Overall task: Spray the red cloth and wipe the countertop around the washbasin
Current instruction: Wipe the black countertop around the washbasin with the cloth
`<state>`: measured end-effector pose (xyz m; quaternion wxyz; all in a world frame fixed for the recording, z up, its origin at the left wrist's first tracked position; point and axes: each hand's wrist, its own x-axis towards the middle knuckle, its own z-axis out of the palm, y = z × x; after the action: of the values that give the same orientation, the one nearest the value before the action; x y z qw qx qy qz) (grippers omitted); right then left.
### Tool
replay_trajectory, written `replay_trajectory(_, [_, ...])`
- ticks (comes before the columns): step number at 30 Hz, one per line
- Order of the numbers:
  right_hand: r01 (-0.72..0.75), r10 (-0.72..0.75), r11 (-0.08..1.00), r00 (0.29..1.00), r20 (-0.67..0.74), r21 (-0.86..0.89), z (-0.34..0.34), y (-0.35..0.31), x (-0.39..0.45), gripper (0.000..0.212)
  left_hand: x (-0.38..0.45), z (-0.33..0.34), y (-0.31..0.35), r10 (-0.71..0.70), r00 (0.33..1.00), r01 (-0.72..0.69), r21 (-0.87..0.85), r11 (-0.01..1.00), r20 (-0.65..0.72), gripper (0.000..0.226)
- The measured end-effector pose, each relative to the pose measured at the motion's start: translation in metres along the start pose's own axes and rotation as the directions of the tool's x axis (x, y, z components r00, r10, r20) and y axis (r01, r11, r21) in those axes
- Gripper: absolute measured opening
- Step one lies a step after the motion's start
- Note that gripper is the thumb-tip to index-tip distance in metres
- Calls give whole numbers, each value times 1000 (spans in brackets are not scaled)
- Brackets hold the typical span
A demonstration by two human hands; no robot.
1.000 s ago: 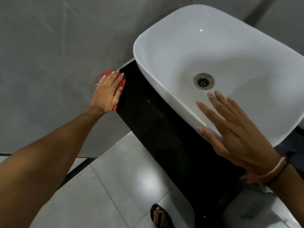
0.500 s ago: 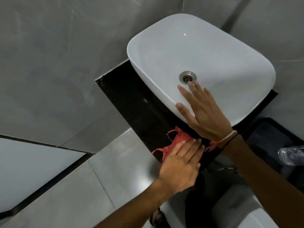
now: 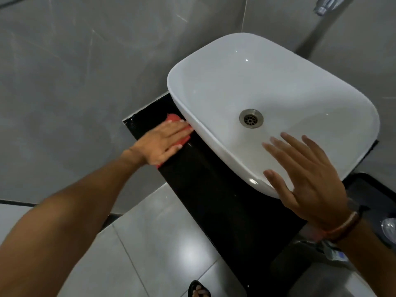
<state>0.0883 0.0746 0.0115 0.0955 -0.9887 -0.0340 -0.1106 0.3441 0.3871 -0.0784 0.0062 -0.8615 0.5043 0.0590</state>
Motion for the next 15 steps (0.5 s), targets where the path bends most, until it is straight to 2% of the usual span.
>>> replay_trajectory(5, [27,-27,1000,999,-45,9,5,2,0,63,9,-6,-71,-225,970,217,-92,972,-97,61])
replay_trajectory(9, [5,-5,1000,1000,-13,-15,2,0,2,65,0,5,-66,-356,914,323,-180,929,-193,56])
replay_trajectory(12, [8,-8,999,1000,10,-35,2,-2,2,68,-14,15,-49,-521,802,439,-303,846,-293,53])
replay_trajectory(15, [13,-14,999,1000,-8,-41,4,-3,1,67,-14,26,-30,-707,607,483,-538,691,-363,48])
